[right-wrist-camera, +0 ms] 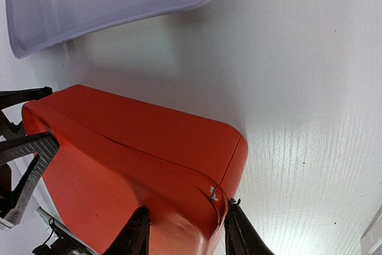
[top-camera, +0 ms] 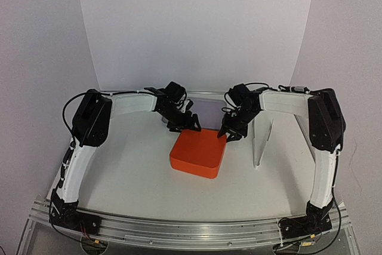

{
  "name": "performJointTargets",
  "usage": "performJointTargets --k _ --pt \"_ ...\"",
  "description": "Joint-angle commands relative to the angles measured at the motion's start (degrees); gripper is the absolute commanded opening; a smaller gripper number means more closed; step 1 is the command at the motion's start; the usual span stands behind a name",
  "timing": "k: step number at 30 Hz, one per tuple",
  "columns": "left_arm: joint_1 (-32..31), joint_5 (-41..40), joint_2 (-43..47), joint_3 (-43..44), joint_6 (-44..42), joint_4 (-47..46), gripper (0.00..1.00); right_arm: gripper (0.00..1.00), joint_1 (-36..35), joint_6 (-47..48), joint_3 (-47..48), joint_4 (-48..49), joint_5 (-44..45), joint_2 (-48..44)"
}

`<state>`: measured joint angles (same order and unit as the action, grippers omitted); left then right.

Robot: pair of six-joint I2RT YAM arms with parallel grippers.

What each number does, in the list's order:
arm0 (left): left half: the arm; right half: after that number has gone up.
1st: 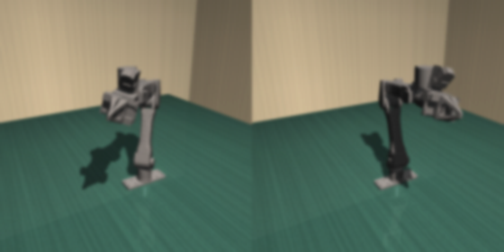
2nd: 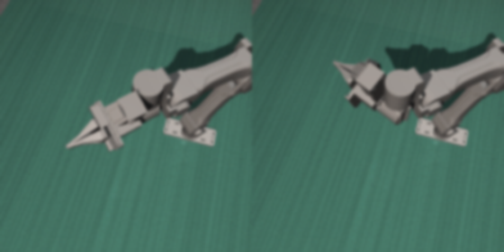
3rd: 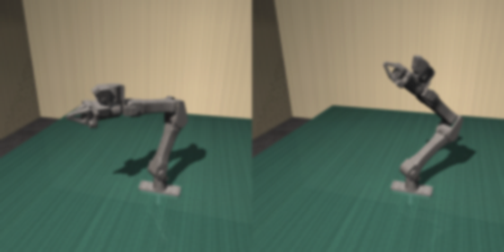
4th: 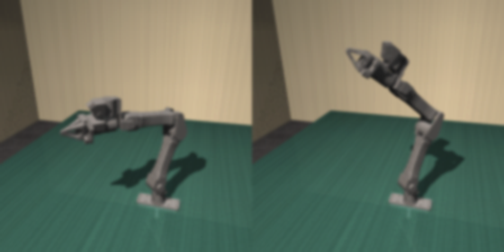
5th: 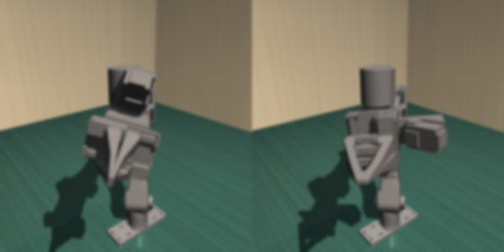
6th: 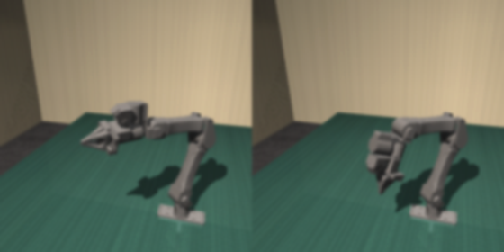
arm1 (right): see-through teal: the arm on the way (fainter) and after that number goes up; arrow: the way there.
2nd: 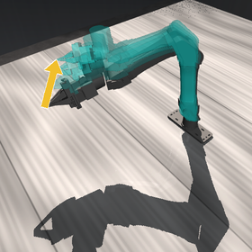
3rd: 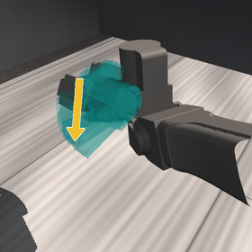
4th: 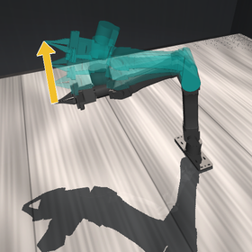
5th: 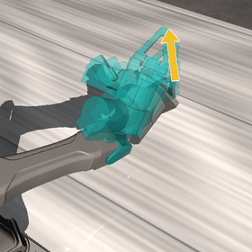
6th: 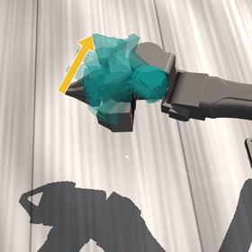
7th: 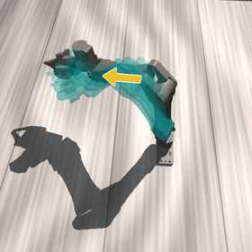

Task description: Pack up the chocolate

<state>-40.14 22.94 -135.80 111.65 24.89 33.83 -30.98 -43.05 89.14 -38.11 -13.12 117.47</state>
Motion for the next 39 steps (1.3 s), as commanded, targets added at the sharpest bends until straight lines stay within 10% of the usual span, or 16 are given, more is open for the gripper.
performJointTargets --k 1,7,17,28,39 --pt "-9.2 4.1 -11.0 2.6 -3.0 13.3 0.76 0.22 -2.6 -2.4 -3.5 10.4 -5.9 8.2" --pt "-11.4 5.0 -17.2 5.2 -4.3 20.0 0.68 0.00 -2.5 -6.4 -8.1 16.2 -6.2 11.7" --pt "-13.4 4.2 -24.9 8.1 -4.0 27.0 0.62 0.00 -0.7 -20.7 -21.1 34.6 -6.7 16.8" --pt "-11.6 2.2 -22.1 6.8 -3.1 23.9 0.62 0.00 -0.7 -9.3 -18.7 35.3 -10.0 7.5" --pt "-0.8 -6.4 -4.9 5.3 -0.5 11.1 0.99 0.70 -0.7 7.2 -15.7 16.9 -1.3 -6.7"
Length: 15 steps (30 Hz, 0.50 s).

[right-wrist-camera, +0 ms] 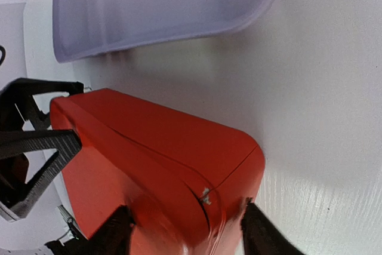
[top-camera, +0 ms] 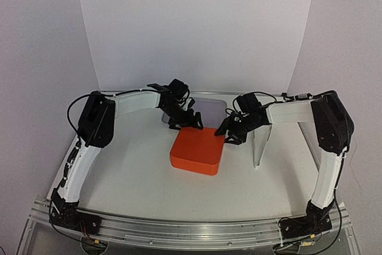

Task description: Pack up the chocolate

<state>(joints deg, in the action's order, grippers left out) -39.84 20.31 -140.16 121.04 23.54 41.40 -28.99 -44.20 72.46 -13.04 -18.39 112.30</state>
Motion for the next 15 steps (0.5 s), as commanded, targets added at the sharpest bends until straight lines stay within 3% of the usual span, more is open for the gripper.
performJointTargets --k 1,5,10,13,15 --pt "-0.8 -4.8 1.2 -4.1 0.6 3.0 1.00 0.71 -2.7 9.7 1.8 -9.3 4.2 -1.7" --pt "-0.6 -13.5 9.0 -7.7 1.7 3.1 1.00 0.72 -2.6 14.5 5.6 -15.1 8.7 -2.4" --pt "-0.5 -19.3 20.8 -23.6 6.2 1.4 1.00 0.74 -2.6 22.3 10.1 -16.5 12.3 -2.5" --pt "-0.6 -18.4 29.5 -36.7 8.8 -1.6 1.00 0.73 -2.6 26.1 15.3 -18.1 13.0 0.6" --pt "-0.6 -11.7 34.6 -46.1 10.0 -6.3 1.00 0.73 -2.6 27.9 19.0 -19.2 12.4 3.6"
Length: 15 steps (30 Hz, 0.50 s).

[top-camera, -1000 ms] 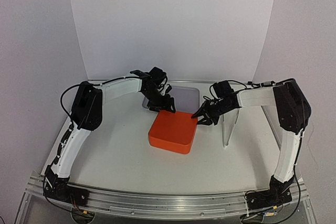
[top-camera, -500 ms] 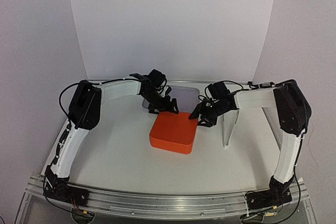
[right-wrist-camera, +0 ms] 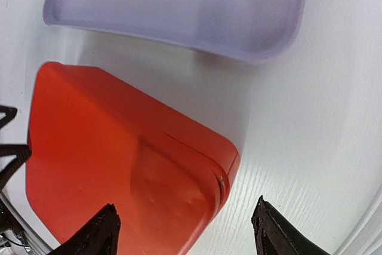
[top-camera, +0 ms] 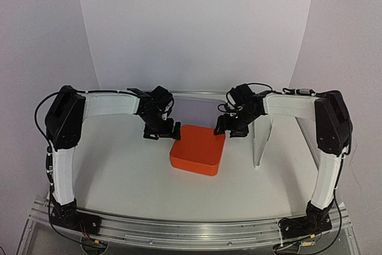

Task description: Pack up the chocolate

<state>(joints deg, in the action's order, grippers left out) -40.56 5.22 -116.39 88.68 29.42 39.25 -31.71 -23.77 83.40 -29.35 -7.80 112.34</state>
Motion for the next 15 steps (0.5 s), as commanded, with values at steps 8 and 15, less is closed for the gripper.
performJointTargets --k 8,15 --pt "-2.9 35.8 13.4 -30.9 9.1 -37.4 1.00 0.73 0.2 10.6 14.7 -5.1 -6.7 11.0" --pt "-3.5 36.2 5.1 -22.9 7.2 -32.7 1.00 0.71 0.1 10.9 8.3 -5.8 -9.6 8.2"
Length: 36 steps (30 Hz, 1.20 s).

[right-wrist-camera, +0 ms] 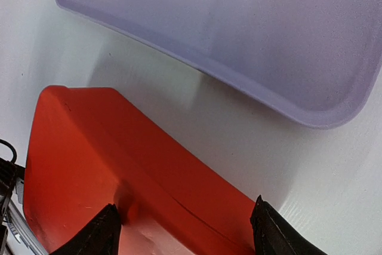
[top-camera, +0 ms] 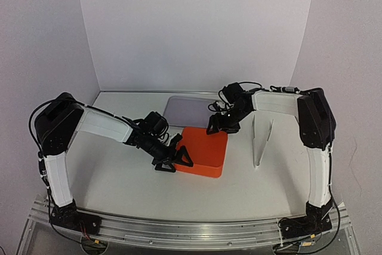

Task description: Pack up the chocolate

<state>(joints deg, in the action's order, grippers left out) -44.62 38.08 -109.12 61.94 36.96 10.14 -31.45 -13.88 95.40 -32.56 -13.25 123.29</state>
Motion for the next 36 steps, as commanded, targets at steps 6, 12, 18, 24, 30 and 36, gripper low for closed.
performJointTargets --k 6,12,18,24,30,36 --pt "3.4 0.8 -6.5 10.0 -0.2 -0.3 1.00 0.67 -0.9 -3.2 -10.9 -2.4 -8.9 -7.9" --pt "8.3 -5.6 -10.3 16.6 -0.8 5.4 1.00 0.66 -3.9 -12.0 -18.7 -2.2 -7.7 -14.0" --pt "9.3 -9.1 -14.8 24.3 -3.4 10.7 1.00 0.64 -4.8 -23.3 -25.5 1.8 -4.4 -18.0" --pt "9.4 -14.4 -9.6 19.1 -4.1 15.2 1.00 0.66 -4.8 -26.0 -28.1 2.0 -3.0 -20.3" --pt "6.7 -15.6 -5.1 16.6 -4.6 22.6 1.00 0.67 -4.8 -30.5 -32.1 1.8 -4.7 -22.1" --pt "4.1 -19.9 -7.6 21.3 -4.9 30.5 1.00 0.67 -4.8 -31.9 -32.7 -0.3 -5.9 -22.4"
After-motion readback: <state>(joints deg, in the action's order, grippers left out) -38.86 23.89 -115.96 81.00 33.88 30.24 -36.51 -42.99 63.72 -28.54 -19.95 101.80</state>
